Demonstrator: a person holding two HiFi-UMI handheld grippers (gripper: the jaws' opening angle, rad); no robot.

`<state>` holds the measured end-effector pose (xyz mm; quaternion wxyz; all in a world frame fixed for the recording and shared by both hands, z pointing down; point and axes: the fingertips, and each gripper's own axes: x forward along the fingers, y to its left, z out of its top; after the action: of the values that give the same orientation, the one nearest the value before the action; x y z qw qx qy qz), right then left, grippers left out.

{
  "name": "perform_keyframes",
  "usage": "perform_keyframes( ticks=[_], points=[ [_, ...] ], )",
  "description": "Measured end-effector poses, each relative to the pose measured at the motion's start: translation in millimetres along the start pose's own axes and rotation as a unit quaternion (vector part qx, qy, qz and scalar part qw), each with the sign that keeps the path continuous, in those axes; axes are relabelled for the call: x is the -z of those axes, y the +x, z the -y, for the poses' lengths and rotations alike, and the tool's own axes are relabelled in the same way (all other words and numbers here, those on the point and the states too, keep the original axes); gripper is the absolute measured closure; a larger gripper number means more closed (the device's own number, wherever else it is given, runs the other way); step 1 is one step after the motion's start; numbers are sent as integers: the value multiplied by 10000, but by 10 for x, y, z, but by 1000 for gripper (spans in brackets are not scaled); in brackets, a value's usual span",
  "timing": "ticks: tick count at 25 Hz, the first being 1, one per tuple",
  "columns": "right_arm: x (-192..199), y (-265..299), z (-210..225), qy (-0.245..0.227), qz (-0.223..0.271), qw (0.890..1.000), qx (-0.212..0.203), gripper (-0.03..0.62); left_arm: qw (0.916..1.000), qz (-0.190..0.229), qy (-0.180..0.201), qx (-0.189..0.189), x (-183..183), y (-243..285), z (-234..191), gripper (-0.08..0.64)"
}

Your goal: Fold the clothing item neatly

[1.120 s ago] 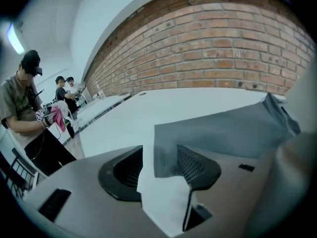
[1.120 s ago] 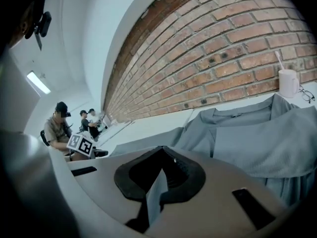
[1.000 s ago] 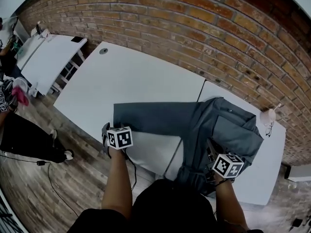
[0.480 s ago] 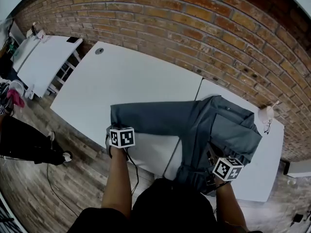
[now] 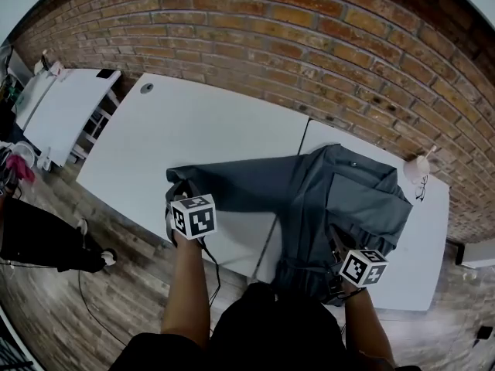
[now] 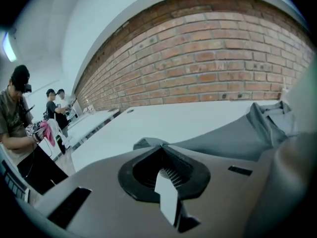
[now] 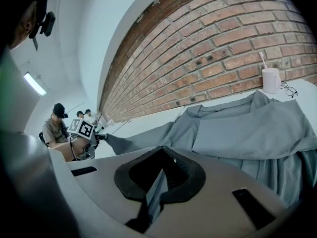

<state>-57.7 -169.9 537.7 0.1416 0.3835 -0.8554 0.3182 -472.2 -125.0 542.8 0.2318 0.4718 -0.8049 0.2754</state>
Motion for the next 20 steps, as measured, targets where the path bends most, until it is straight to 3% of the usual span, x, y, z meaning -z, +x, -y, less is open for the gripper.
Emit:
perform_keyframes(
  ticks=[5,9,15,20],
  points=[
    [-57,-256,148,73,156,9998,88,592,9955,728,365,483,-666,-295,669,552],
    [-68,-618,397,278,395,9981,382,592,9839,1206,793,1058,-1083,-544,1449,552],
    [-12,-1212,910,587,645,9929,803,592,9568,1635,1431,1932,-1434,-1001,2814,552],
    [53,-1694,1339,784,784,9880,1072,592,9273,1706,2107,2582,-1387,-1366,4047,552]
  ],
)
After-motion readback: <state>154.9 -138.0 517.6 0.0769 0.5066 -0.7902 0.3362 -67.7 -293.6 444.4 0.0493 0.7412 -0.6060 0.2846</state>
